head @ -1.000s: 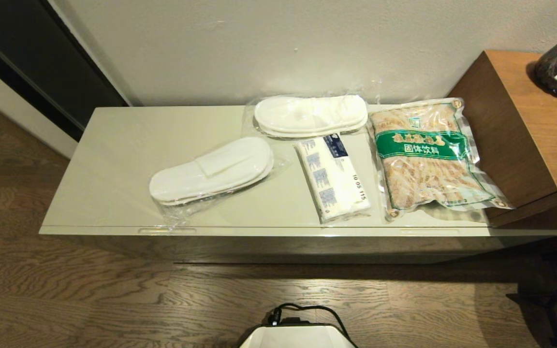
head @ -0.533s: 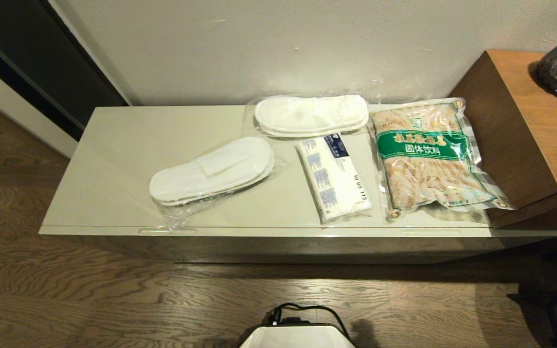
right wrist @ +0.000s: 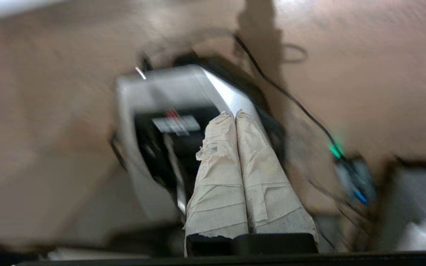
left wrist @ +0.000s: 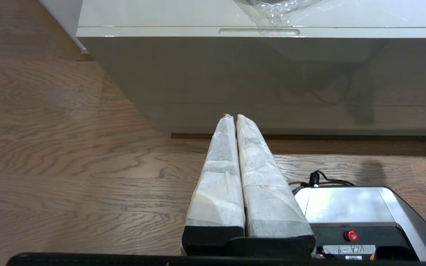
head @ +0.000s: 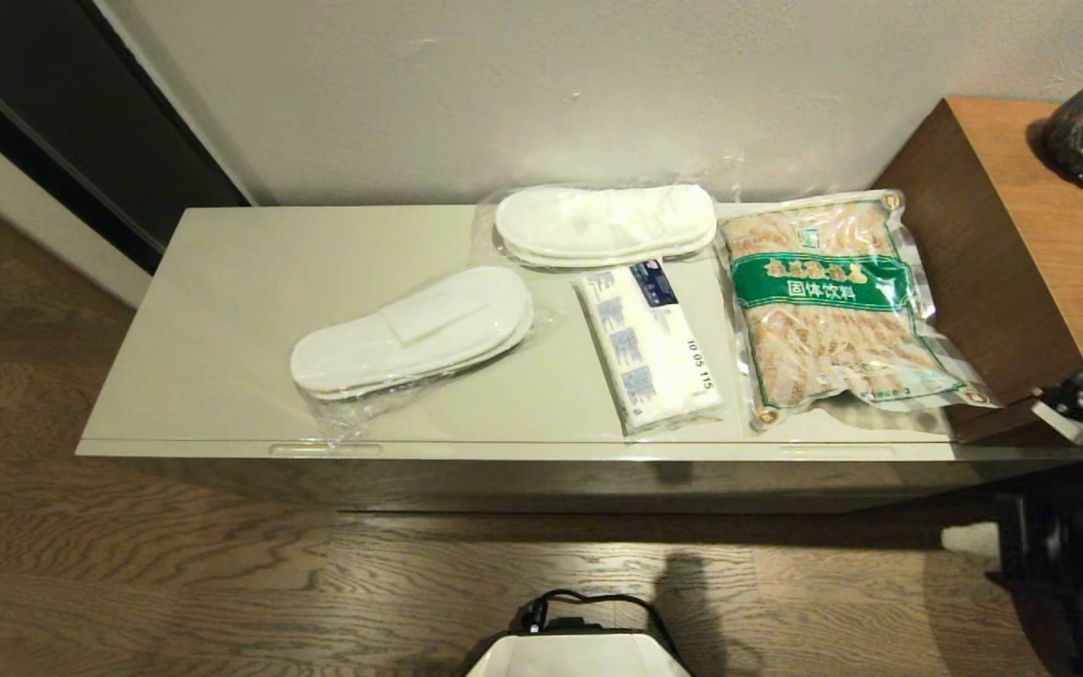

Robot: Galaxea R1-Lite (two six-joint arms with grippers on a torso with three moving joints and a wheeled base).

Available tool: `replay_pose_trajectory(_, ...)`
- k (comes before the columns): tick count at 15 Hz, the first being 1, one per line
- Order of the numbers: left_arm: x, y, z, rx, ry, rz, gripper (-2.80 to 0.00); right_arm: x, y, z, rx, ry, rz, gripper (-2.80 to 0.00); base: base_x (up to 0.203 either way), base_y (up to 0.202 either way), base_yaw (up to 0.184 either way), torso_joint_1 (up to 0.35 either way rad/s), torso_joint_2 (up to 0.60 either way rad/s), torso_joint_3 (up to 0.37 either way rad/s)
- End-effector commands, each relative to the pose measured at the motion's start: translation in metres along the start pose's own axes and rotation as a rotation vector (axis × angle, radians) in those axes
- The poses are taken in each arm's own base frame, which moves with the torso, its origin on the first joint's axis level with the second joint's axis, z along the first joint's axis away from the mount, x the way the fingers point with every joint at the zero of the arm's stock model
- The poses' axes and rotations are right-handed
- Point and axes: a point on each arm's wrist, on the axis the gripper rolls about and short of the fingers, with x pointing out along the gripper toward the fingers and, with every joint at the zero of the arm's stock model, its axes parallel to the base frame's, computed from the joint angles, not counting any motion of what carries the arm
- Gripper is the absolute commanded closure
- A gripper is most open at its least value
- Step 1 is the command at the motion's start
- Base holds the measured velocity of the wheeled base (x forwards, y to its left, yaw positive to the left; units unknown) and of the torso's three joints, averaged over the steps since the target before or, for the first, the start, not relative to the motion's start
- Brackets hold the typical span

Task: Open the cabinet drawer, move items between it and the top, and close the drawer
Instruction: Open the drawer

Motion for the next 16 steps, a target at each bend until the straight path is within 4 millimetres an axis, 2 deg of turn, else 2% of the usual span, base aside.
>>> replay_pose_trajectory(1,0.000,0.000,0.000,0.000,-0.002,0.000,0.00,0.035,0.009,0.008,0.006,0.059,-0.018,0.00,0.000,0.000,0.000,0.000,0.00,0.000)
replay_pose_trajectory(5,0.000,0.000,0.000,0.000,-0.008,0.000,0.00,0.065,0.016,0.019,0.020,-0.008,-0.055,0.00,0.000,0.000,0.000,0.000,0.00,0.000)
replay_pose_trajectory(11,0.000,0.000,0.000,0.000,-0.007,0.000,0.00,0.071,0.018,0.027,0.023,-0.034,-0.087,0.00,0.000,0.000,0.000,0.000,0.00,0.000)
replay_pose_trajectory(16,0.000,0.000,0.000,0.000,-0.008,-0.001,0.00,0.087,0.017,0.032,0.024,-0.091,-0.135,0.00,0.000,0.000,0.000,0.000,0.00,0.000)
